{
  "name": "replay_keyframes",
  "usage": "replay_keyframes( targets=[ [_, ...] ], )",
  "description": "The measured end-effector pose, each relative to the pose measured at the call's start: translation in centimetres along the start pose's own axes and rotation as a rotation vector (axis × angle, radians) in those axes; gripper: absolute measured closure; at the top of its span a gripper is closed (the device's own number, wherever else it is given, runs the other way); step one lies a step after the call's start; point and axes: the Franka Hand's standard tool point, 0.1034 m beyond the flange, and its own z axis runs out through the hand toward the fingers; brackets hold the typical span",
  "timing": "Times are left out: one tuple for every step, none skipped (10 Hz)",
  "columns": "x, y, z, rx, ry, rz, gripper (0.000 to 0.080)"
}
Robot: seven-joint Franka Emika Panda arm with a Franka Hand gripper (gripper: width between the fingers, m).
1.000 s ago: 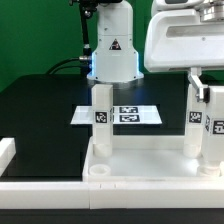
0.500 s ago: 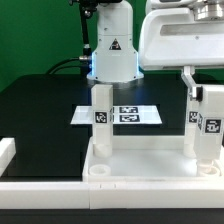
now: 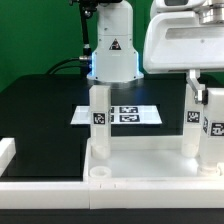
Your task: Assemble desk
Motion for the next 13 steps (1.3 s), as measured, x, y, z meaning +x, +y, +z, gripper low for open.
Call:
replay_keyframes(
  targets=[
    [-0.1, 0.0, 0.1, -0.001, -0.002, -0.001, 0.0512],
    [-0.2, 0.1, 0.3, -0.003, -0.003, -0.002, 0.0512],
    [-0.4, 0.1, 0.5, -0.004, -0.006, -0.004, 0.0512],
    [-0.7, 0.0, 0.9, -0.006, -0.006, -0.006, 0.0512],
    [-0.8, 0.0, 1.2, -0.007, -0.005, -0.009, 0.0512],
    [-0.8, 0.0, 1.2, -0.007, -0.002, -0.009, 0.0512],
    [-0.8, -0.1, 1.1, -0.006, -0.002, -0.009, 0.0512],
    [-0.8, -0.1, 1.1, -0.007, -0.002, -0.01, 0.0512],
    [-0.8, -0.1, 1.2, -0.007, -0.003, -0.01, 0.0512],
    [-0.9, 0.1, 1.2, -0.01, -0.029, -0.012, 0.0402],
    [0.0, 0.5, 1.0, -0.012, -0.042, -0.002, 0.0264],
    [0.7, 0.8, 0.9, -0.014, -0.063, 0.006, 0.0185],
    [0.6, 0.9, 0.8, -0.021, -0.153, 0.012, 0.0157]
  ],
)
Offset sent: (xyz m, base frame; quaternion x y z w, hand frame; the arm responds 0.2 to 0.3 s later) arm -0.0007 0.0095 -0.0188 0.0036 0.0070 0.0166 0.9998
